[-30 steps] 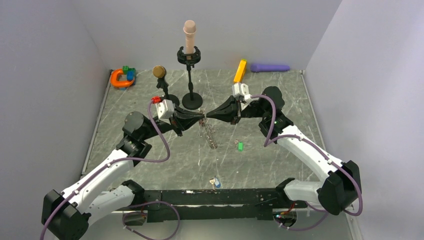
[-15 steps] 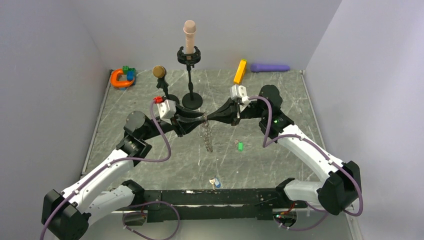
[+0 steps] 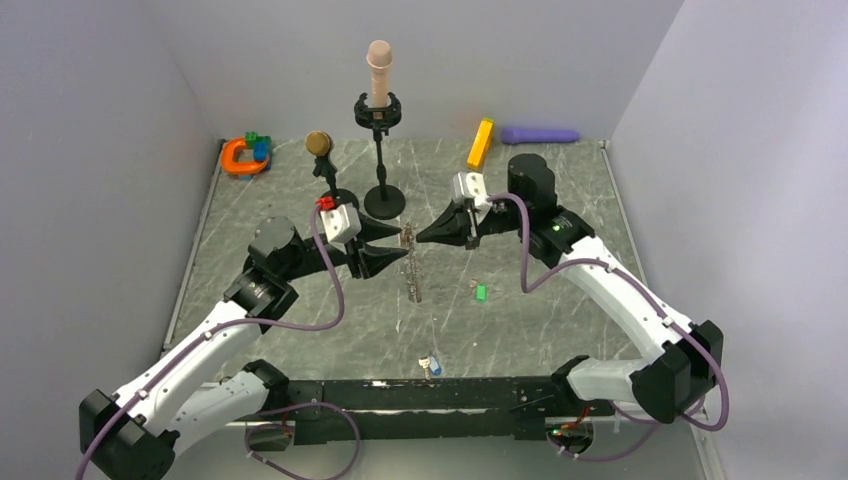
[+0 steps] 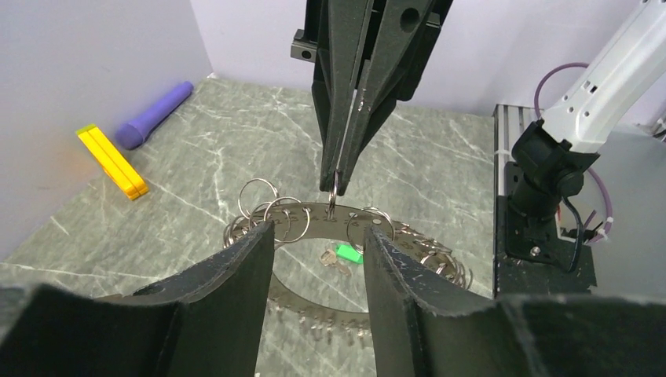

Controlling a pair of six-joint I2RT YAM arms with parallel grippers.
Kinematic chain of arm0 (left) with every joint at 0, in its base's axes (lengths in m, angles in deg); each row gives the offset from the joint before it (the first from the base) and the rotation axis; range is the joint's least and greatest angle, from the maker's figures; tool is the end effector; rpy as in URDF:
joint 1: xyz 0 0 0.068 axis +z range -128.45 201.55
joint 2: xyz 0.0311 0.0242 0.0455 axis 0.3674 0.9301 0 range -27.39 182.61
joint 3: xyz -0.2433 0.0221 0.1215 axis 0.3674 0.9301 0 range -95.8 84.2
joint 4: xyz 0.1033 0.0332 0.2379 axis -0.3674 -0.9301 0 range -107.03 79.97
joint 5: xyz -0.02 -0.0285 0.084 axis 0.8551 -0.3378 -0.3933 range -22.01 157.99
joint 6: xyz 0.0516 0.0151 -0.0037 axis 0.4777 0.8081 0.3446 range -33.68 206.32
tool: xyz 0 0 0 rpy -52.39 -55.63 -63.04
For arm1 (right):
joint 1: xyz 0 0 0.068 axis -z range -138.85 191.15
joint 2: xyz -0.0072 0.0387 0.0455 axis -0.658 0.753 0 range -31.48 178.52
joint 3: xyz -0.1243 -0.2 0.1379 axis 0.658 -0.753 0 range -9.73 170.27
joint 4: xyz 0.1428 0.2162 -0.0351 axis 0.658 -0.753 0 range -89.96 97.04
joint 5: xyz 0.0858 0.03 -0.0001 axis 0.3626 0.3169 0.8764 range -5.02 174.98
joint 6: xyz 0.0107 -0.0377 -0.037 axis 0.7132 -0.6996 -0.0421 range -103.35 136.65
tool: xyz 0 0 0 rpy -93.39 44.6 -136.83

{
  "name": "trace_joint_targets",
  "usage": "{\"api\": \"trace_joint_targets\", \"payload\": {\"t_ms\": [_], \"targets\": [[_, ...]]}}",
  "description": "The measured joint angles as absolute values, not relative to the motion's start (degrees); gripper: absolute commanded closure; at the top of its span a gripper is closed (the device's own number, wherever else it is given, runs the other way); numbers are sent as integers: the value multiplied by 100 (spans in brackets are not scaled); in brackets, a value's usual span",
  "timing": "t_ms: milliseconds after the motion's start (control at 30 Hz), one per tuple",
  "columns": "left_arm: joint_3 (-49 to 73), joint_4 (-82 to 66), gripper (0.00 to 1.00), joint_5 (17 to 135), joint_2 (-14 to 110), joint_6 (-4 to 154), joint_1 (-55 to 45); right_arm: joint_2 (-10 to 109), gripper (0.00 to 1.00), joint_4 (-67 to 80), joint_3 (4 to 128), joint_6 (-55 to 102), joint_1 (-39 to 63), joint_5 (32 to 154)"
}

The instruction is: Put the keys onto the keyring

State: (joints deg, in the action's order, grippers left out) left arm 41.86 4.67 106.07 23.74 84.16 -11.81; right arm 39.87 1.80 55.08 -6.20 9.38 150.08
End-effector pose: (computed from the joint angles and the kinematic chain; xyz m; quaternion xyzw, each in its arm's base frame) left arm 0.1610 -0.1322 0.3515 0.4036 0.5446 -0.4222 0.6019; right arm 0.2150 0.1712 0.3773 -0.6017 0.4254 0.4575 0.4977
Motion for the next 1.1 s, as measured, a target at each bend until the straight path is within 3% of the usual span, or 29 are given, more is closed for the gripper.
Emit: {"api": "trace_joint_targets", "payload": {"t_ms": [500, 1100], "targets": [[3805, 71, 60, 10710, 2615, 8681, -1185, 4459, 100, -2056, 6415, -2410, 912, 14932], [3604, -267, 67, 10835, 2908, 8869, -1380, 4579, 100, -2373, 6518, -2639, 908, 14847]]}}
